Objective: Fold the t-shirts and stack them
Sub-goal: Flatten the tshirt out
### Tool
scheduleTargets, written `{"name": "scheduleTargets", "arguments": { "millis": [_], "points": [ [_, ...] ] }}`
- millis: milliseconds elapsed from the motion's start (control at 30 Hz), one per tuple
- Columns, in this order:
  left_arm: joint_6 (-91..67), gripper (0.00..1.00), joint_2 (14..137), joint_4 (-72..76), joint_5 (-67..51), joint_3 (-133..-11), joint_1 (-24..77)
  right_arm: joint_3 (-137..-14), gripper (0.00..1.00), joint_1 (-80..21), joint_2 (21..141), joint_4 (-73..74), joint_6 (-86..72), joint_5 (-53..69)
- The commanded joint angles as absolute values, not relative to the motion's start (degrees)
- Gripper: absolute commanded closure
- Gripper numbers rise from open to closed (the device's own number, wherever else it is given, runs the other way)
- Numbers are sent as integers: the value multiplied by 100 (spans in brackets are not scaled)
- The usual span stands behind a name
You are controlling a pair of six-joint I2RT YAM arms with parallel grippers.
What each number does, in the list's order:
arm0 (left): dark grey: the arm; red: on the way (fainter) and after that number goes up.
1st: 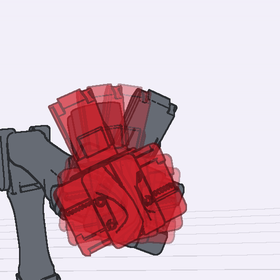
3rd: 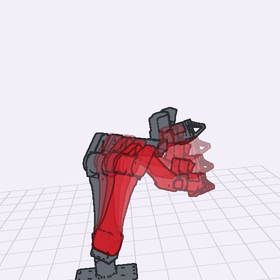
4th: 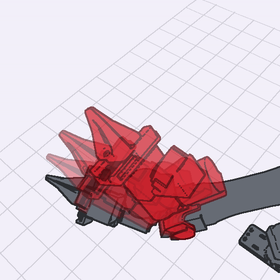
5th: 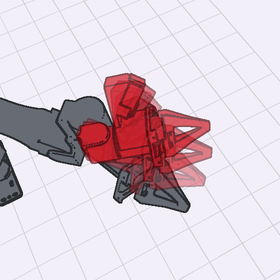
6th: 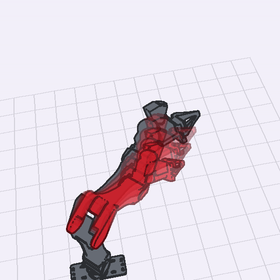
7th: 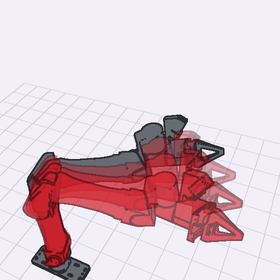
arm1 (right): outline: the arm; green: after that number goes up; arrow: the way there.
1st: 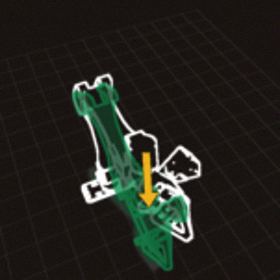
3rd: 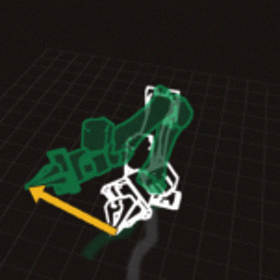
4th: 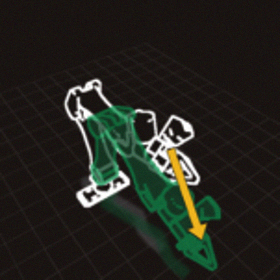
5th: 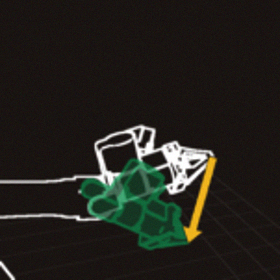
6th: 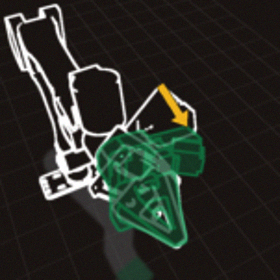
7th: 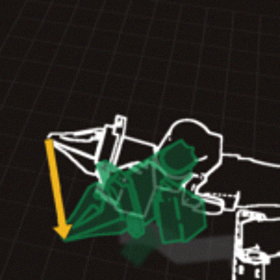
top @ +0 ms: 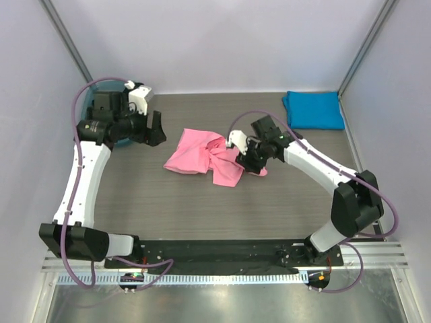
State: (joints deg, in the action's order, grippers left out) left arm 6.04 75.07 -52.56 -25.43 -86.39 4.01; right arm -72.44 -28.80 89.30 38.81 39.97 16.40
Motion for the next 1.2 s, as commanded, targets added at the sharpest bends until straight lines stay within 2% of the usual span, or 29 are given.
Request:
{"name": "scheduleTargets", "arguments": {
  "millis": [0,133,433,700,833,867,1067,1167],
  "points": [
    [747,19,7672,-5239,-2487,-8780,527,-6619,44,-2927,8982,3666,4535,1354],
    [721,19,7892,-5203,-2435,-9008,598,-6215,45,-2918,9009,3350,4535,1275],
    [799,19,8138,-5212,-2303,-9062,756,-6135,45,-2918,9728,2427,4333,537],
    [1231,19,8823,-5134,-1863,-8596,1968,-6126,48,-2918,10160,1601,4289,-306],
    [950,18,9770,-4817,-1899,-8885,2056,-6126,96,-2918,10283,1485,4211,-413],
    [941,19,9947,-4756,-1864,-9225,2074,-6135,99,-2918,10222,1477,4184,-422],
    [940,18,11440,-4842,-1557,-10712,2250,-6047,99,-2918,9581,1512,4096,-264],
    [958,19,11794,-4913,-1415,-11267,2390,-6047,99,-2918,9475,1591,4104,-316]
  ]
}}
